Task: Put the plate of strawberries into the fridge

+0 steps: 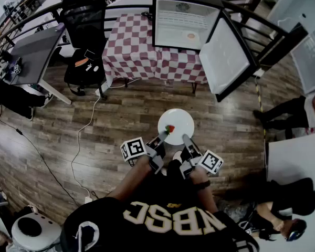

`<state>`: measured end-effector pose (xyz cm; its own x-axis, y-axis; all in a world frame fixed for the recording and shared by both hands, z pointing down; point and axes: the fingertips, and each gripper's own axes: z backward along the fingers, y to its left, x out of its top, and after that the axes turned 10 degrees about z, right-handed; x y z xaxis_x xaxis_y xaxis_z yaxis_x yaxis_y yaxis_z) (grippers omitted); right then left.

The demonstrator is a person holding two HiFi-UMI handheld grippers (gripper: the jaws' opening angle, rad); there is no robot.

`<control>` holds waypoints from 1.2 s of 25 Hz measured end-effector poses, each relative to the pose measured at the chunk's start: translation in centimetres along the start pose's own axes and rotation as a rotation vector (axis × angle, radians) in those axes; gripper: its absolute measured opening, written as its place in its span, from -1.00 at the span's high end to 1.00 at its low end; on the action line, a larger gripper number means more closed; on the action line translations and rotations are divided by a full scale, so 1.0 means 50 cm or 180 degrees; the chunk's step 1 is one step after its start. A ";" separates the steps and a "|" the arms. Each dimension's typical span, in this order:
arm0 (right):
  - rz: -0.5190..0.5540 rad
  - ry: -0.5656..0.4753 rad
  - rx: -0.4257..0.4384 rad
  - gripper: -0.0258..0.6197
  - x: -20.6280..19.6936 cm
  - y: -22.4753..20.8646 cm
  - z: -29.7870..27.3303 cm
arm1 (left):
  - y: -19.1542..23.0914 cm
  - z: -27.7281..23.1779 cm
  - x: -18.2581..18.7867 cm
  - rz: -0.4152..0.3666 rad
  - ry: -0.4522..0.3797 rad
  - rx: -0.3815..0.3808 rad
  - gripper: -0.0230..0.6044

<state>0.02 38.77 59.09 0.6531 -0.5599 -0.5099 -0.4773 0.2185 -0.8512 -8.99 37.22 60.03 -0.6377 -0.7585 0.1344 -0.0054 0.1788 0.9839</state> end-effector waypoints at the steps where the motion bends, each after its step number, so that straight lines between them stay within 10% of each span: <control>1: -0.0072 0.0052 -0.0178 0.78 -0.009 -0.014 0.009 | -0.002 0.001 -0.001 0.0013 0.0001 -0.0035 0.82; 25: -0.0179 0.0267 -0.0037 0.78 0.167 -0.104 -0.060 | -0.038 -0.171 0.044 0.0103 -0.0403 -0.0119 0.81; 30: 0.0120 0.0105 0.0444 0.78 0.256 -0.096 -0.087 | -0.058 -0.248 0.047 0.0146 -0.0398 -0.0166 0.82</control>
<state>8.10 27.08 57.22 0.6153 -0.5748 -0.5394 -0.4133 0.3474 -0.8417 -0.92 27.15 58.98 -0.7274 -0.6656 0.1667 0.0639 0.1763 0.9823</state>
